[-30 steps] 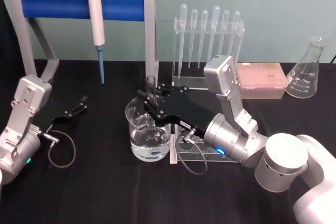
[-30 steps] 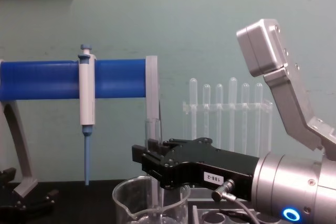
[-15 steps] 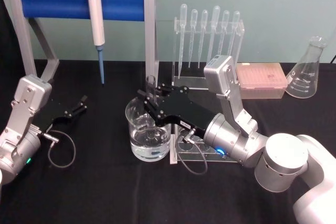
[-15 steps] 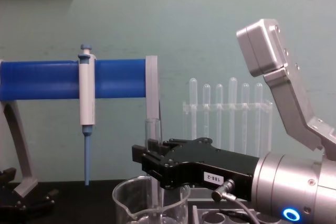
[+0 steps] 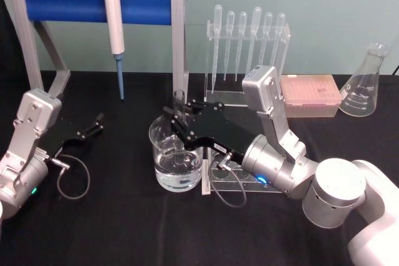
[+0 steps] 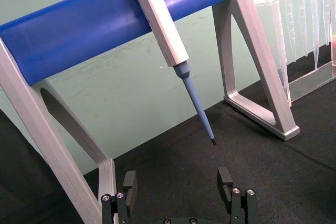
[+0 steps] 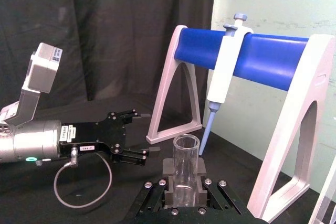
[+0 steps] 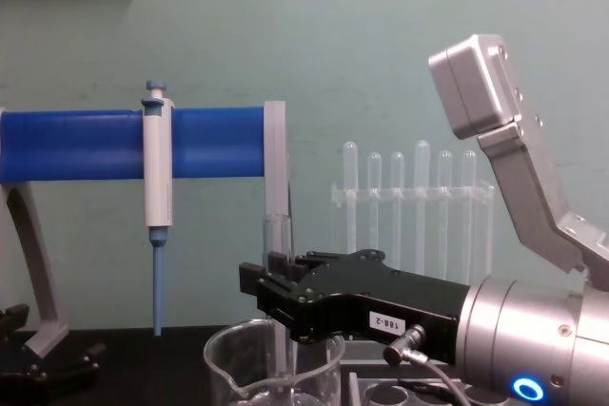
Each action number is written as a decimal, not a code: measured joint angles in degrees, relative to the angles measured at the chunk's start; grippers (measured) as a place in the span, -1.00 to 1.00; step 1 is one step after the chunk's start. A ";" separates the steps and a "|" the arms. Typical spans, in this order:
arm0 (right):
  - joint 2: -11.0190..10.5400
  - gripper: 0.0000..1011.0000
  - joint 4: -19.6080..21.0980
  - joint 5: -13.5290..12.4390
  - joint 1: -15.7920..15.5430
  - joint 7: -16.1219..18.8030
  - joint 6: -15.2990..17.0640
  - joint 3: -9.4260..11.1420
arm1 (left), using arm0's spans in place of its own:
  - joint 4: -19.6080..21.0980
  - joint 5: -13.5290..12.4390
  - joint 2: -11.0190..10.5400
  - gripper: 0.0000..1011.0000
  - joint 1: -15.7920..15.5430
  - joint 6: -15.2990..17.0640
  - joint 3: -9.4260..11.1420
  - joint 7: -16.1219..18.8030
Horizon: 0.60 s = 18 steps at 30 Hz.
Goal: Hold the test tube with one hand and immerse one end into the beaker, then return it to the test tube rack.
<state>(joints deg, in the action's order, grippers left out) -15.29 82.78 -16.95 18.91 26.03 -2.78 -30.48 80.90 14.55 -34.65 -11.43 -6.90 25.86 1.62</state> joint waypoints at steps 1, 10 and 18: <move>0.00 -0.55 0.00 0.00 0.00 0.00 0.00 0.00 | 0.00 0.00 0.00 0.98 0.00 0.00 0.00 0.00; 0.00 -0.55 0.00 0.00 0.00 0.00 0.00 0.00 | 0.00 0.00 0.00 0.98 0.00 0.00 0.00 0.00; 0.00 -0.55 0.00 0.00 0.00 0.00 0.00 0.00 | 0.00 0.00 0.00 0.98 0.00 0.00 0.00 0.00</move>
<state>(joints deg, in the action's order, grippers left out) -15.29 82.78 -16.95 18.91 26.03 -2.78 -30.48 80.90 14.55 -34.65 -11.43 -6.90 25.86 1.62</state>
